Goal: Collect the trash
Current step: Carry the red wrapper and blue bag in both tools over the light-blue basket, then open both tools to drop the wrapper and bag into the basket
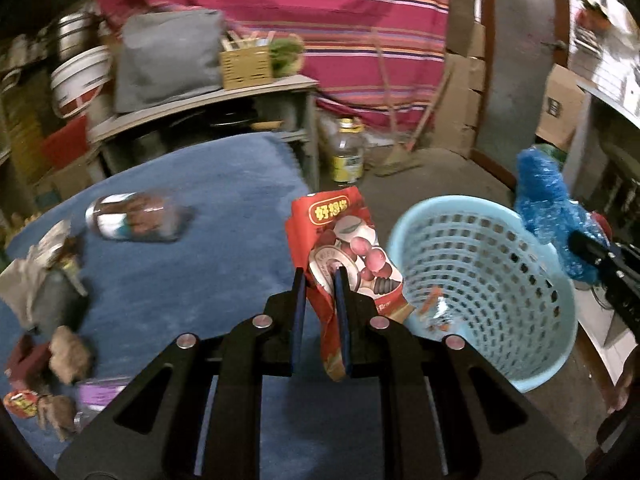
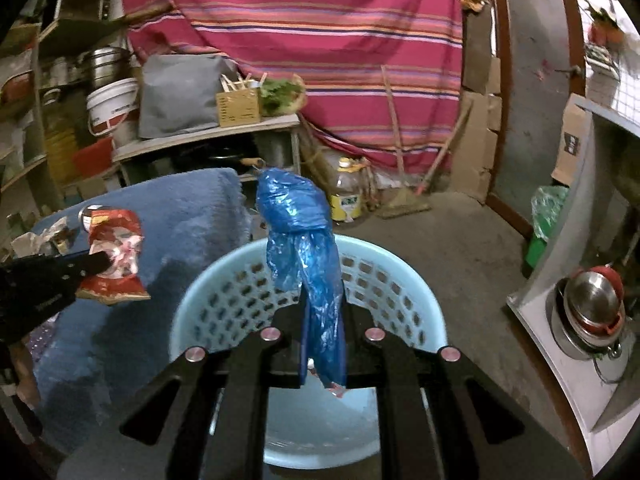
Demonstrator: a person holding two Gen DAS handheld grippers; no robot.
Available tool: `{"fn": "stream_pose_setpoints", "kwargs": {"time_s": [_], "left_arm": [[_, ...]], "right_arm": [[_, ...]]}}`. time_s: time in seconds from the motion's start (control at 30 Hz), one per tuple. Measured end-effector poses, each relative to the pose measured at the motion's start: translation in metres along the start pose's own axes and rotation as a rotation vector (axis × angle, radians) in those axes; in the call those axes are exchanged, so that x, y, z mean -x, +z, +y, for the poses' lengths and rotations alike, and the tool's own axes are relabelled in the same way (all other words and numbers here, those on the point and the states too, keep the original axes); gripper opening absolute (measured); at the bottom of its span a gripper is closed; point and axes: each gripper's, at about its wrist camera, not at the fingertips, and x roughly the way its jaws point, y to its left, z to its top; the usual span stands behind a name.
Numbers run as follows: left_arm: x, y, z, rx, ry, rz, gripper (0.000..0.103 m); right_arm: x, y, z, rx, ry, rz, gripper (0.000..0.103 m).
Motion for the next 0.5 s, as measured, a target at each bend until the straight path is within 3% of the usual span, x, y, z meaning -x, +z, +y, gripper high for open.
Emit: {"fn": "stream_pose_setpoints", "kwargs": {"time_s": [0.23,0.5], "left_arm": [[-0.017,0.006,-0.042,-0.028,-0.063,0.005,0.014],[-0.025,0.001,-0.051,-0.046,-0.080,0.013,0.014]], "right_arm": [[-0.011,-0.008,-0.017,-0.025,-0.009,0.032,0.011],[-0.012,-0.011,-0.027,-0.040,-0.014,0.027,0.011]]}}
